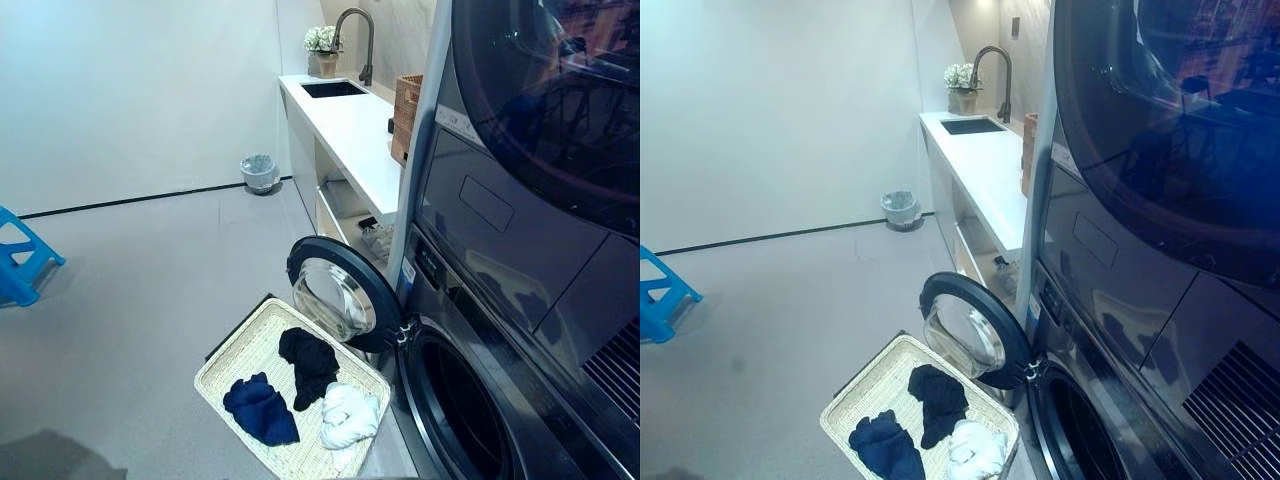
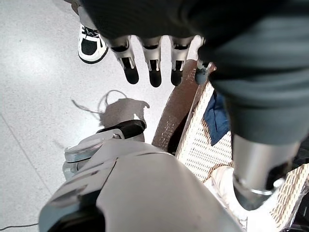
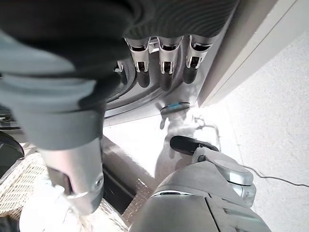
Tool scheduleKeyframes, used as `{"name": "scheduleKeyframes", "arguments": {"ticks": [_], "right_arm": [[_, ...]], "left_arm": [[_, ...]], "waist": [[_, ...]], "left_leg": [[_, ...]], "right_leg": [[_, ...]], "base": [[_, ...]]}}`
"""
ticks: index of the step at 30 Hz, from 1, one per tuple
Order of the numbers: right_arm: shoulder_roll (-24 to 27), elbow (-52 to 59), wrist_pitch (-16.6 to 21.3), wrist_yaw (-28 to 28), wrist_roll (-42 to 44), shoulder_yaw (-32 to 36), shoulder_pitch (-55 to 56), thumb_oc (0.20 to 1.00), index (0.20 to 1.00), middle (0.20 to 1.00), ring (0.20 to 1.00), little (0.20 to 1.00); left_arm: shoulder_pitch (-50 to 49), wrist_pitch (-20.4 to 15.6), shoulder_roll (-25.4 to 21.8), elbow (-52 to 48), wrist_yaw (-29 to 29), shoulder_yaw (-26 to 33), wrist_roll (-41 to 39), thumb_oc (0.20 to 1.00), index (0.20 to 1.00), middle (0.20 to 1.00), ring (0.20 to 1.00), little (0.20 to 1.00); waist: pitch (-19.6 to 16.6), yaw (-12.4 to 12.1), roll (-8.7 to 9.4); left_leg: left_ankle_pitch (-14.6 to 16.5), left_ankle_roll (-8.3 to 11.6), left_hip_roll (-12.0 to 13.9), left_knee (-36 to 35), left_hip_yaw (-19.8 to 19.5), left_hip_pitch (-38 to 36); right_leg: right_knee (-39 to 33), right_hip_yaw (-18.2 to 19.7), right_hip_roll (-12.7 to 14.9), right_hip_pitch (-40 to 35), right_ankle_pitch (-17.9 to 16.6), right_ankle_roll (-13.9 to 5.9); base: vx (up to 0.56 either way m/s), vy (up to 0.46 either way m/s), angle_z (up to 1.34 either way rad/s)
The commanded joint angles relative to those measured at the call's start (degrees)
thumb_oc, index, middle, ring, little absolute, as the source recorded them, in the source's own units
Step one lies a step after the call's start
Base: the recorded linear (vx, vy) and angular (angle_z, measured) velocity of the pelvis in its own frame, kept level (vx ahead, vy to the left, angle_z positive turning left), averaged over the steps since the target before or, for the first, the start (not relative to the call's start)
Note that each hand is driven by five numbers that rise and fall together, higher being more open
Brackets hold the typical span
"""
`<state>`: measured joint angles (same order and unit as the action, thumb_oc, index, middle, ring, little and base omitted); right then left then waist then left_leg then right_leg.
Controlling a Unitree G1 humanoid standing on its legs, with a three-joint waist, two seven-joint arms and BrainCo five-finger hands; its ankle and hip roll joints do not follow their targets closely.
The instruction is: Put the clothes into the washing machine.
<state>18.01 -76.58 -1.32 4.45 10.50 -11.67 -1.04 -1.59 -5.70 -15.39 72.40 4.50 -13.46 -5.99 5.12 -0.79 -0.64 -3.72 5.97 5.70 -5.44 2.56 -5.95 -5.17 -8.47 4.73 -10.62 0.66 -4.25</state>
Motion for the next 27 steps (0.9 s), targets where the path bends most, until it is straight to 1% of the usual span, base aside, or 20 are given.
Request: {"name": "scheduleKeyframes", "arguments": {"ticks": [1, 4, 6, 7, 8, 9, 10, 11, 12, 14, 16, 19, 20, 21, 22, 23, 24, 25, 26, 27], "right_arm": [[0.9, -0.8, 1.3, -0.7, 2.7, 1.0, -5.3, 1.000, 1.000, 1.000, 1.000, 1.000], [1.5, 0.8, 1.9, -1.0, 4.3, 1.0, -6.1, 1.000, 1.000, 1.000, 1.000, 1.000], [2.5, 3.2, 3.7, -2.1, 7.6, 0.2, -9.1, 1.000, 1.000, 1.000, 1.000, 1.000], [2.8, 3.8, 4.4, -2.4, 8.3, 0.0, -10.3, 1.000, 1.000, 1.000, 1.000, 1.000], [2.8, 3.8, 4.4, -2.4, 8.3, 0.0, -10.3, 1.000, 1.000, 1.000, 1.000, 1.000], [2.9, 4.2, 4.9, -2.6, 8.7, -0.1, -11.2, 1.000, 1.000, 1.000, 1.000, 1.000], [3.5, 5.5, 6.3, -3.8, 10.5, -0.5, -14.5, 1.000, 1.000, 1.000, 1.000, 1.000], [4.3, 6.5, 6.7, -4.8, 11.9, -0.7, -17.2, 1.000, 1.000, 1.000, 1.000, 1.000], [4.8, 7.1, 7.1, -5.4, 12.9, -0.8, -18.3, 1.000, 1.000, 1.000, 1.000, 1.000], [5.8, 8.0, 6.7, -6.3, 14.4, -0.9, -20.8, 1.000, 1.000, 1.000, 1.000, 1.000], [6.8, 8.5, 6.7, -6.9, 15.8, -1.1, -22.7, 1.000, 1.000, 1.000, 1.000, 1.000], [8.1, 8.9, 6.3, -6.9, 18.0, -1.6, -24.4, 1.000, 1.000, 1.000, 1.000, 1.000], [8.3, 9.0, 6.0, -7.0, 18.3, -1.8, -24.8, 1.000, 1.000, 1.000, 1.000, 1.000], [8.6, 9.3, 6.1, -7.1, 19.0, -2.1, -25.4, 1.000, 1.000, 1.000, 1.000, 1.000], [8.8, 9.4, 6.2, -7.0, 19.3, -2.2, -25.6, 1.000, 1.000, 1.000, 1.000, 1.000], [8.9, 9.5, 6.4, -6.9, 19.5, -2.4, -25.6, 1.000, 1.000, 1.000, 1.000, 1.000], [9.1, 9.9, 6.5, -7.1, 19.4, -2.6, -25.6, 1.000, 1.000, 1.000, 1.000, 1.000], [9.1, 10.0, 6.5, -7.1, 19.5, -2.7, -25.7, 1.000, 1.000, 1.000, 1.000, 1.000], [9.3, 10.4, 6.7, -7.1, 19.7, -2.9, -25.7, 1.000, 1.000, 1.000, 1.000, 1.000], [9.3, 10.4, 6.7, -7.1, 19.7, -2.9, -25.7, 1.000, 1.000, 1.000, 1.000, 1.000]], "left_arm": [[5.3, -2.1, -1.2, 1.7, -1.4, -0.5, -4.1, 1.000, 1.000, 1.000, 1.000, 1.000], [5.7, -4.1, -1.4, 0.6, -2.8, -0.4, -7.0, 1.000, 1.000, 1.000, 1.000, 1.000], [8.6, -8.3, -2.3, -1.6, -5.0, -1.0, -13.3, 1.000, 1.000, 1.000, 1.000, 1.000], [9.8, -9.9, -2.6, -2.4, -5.8, -1.1, -14.8, 1.000, 1.000, 1.000, 1.000, 1.000], [9.8, -9.9, -2.6, -2.4, -5.8, -1.1, -14.8, 1.000, 1.000, 1.000, 1.000, 1.000], [10.7, -11.4, -2.7, -2.9, -6.8, -1.2, -16.0, 1.000, 1.000, 1.000, 1.000, 1.000], [14.0, -15.1, -3.3, -5.9, -10.6, -1.0, -19.3, 1.000, 1.000, 1.000, 1.000, 1.000], [16.7, -18.7, -4.3, -9.0, -14.8, -0.4, -18.9, 1.000, 1.000, 1.000, 1.000, 1.000], [18.1, -20.5, -4.9, -11.1, -17.4, -0.1, -18.7, 1.000, 1.000, 1.000, 1.000, 1.000], [21.0, -23.2, -6.6, -15.3, -24.3, 0.5, -15.1, 1.000, 1.000, 1.000, 1.000, 1.000], [24.2, -24.3, -7.9, -18.7, -31.9, 0.8, -10.2, 1.000, 1.000, 1.000, 1.000, 1.000], [28.1, -24.5, -10.2, -21.9, -41.9, 0.1, -2.3, 1.000, 1.000, 1.000, 1.000, 1.000], [28.6, -24.4, -10.5, -22.3, -44.0, 0.0, -0.3, 1.000, 1.000, 1.000, 1.000, 1.000], [30.2, -24.3, -11.5, -23.6, -49.5, -0.7, 6.0, 1.000, 1.000, 1.000, 1.000, 1.000], [31.0, -24.0, -12.0, -24.2, -52.6, -1.4, 9.6, 1.000, 1.000, 1.000, 1.000, 1.000], [31.6, -23.6, -12.3, -24.8, -53.9, -1.8, 10.8, 1.000, 1.000, 1.000, 1.000, 1.000], [32.7, -22.7, -13.2, -26.0, -57.8, -2.6, 16.4, 1.000, 1.000, 1.000, 1.000, 1.000], [32.8, -22.6, -13.3, -26.1, -58.3, -2.7, 16.9, 1.000, 1.000, 1.000, 1.000, 1.000], [33.7, -22.0, -14.1, -26.8, -60.8, -3.6, 20.9, 1.000, 1.000, 1.000, 1.000, 1.000], [33.7, -22.0, -14.1, -26.8, -60.8, -3.6, 20.9, 1.000, 1.000, 1.000, 1.000, 1.000]], "waist": [[4.1, -1.3, 0.53], [5.3, -1.3, 0.34], [9.2, -1.2, -0.11], [10.7, -1.1, -0.26], [10.7, -1.1, -0.26], [11.7, -1.1, -0.37], [15.4, -1.0, -0.81], [18.0, -1.1, -1.03], [19.6, -1.3, -1.03], [22.1, -1.7, -0.86], [24.6, -2.3, -0.31], [24.7, -2.6, 0.84], [24.7, -2.6, 1.04], [24.7, -2.6, 1.50], [24.7, -2.5, 1.65], [24.7, -2.4, 1.73], [24.7, -2.2, 1.78], [24.7, -2.1, 1.79], [24.7, -1.9, 1.89], [24.7, -1.9, 1.89]], "left_leg": [[4.9, -1.27, -1.2, 0.4, 3.5, -1.6], [4.6, -1.35, -1.2, 0.4, 3.3, -0.4], [3.5, -1.37, -1.1, 0.4, 2.7, 3.1], [3.0, -1.45, -1.2, 0.4, 2.5, 4.4], [3.0, -1.45, -1.2, 0.4, 2.5, 4.4], [2.6, -1.50, -1.2, 0.4, 2.4, 5.5], [1.4, -1.58, -1.6, 0.4, 1.6, 9.3], [0.6, -1.51, -1.9, 0.4, 1.1, 12.3], [0.2, -1.51, -2.2, 0.4, 0.6, 14.1], [-0.5, -1.45, -2.6, 0.4, 0.1, 17.3], [-1.3, -1.44, -3.3, 1.5, -0.6, 20.6], [-1.2, -1.16, -4.1, 6.2, -1.5, 28.4], [-1.1, -1.09, -4.1, 7.1, -1.5, 29.8], [-1.1, -0.96, -4.2, 9.2, -1.7, 34.0], [-1.1, -0.90, -4.2, 10.4, -1.8, 36.1], [-1.1, -0.89, -4.3, 11.1, -2.0, 37.3], [-0.8, -0.96, -4.5, 12.6, -2.3, 39.8], [-0.8, -0.95, -4.5, 12.9, -2.3, 40.3], [-0.6, -0.91, -4.7, 13.9, -2.4, 42.2], [-0.6, -0.91, -4.7, 13.9, -2.4, 42.2]], "right_leg": [[2.0, -1.0, 4.1, 4.2, -1.4, -4.96], [2.0, -0.6, 4.2, 5.5, -1.8, -4.93], [2.2, 0.1, 4.0, 9.5, -2.7, -4.71], [2.4, 0.5, 3.8, 11.1, -3.0, -4.56], [2.4, 0.5, 3.8, 11.1, -3.0, -4.56], [2.6, 0.8, 3.7, 12.3, -3.2, -4.43], [3.4, 1.5, 2.9, 16.5, -4.0, -3.94], [4.0, 1.7, 2.4, 19.6, -4.5, -3.66], [4.6, 1.9, 2.3, 21.7, -4.9, -3.68], [6.3, 1.7, 2.3, 25.8, -5.3, -3.94], [8.4, 1.3, 2.2, 29.5, -5.4, -3.97], [11.6, 0.6, 2.4, 36.2, -5.3, -3.99], [12.3, 0.5, 2.5, 37.4, -5.3, -4.00], [14.0, 0.2, 2.4, 41.2, -5.4, -4.12], [14.8, 0.1, 2.4, 42.9, -5.4, -4.11], [15.2, 0.2, 2.3, 44.0, -5.5, -4.09], [16.3, 0.3, 2.2, 46.4, -5.5, -4.03], [16.5, 0.3, 2.2, 46.8, -5.5, -4.02], [17.1, 0.4, 2.0, 48.6, -5.6, -3.97], [17.1, 0.4, 2.0, 48.6, -5.6, -3.97]], "base": [[0.07, -0.009, 0.01], [0.02, -0.004, 0.00], [-0.21, 0.004, -0.03], [-0.20, 0.008, -0.02], [-0.11, 0.003, 0.04], [-0.21, 0.002, 0.12], [-0.32, 0.004, 0.14], [-0.35, -0.007, 0.12], [-0.23, -0.018, 0.07], [-0.15, -0.033, 0.04], [-0.12, -0.048, -0.02], [-0.07, -0.056, 0.00], [-0.08, -0.068, 0.12], [-0.06, -0.059, 0.13], [-0.07, -0.059, 0.12], [-0.04, -0.039, 0.09], [-0.03, -0.024, 0.09], [-0.03, -0.022, 0.09], [-0.02, -0.009, 0.06], [-0.04, -0.016, 0.01]]}}
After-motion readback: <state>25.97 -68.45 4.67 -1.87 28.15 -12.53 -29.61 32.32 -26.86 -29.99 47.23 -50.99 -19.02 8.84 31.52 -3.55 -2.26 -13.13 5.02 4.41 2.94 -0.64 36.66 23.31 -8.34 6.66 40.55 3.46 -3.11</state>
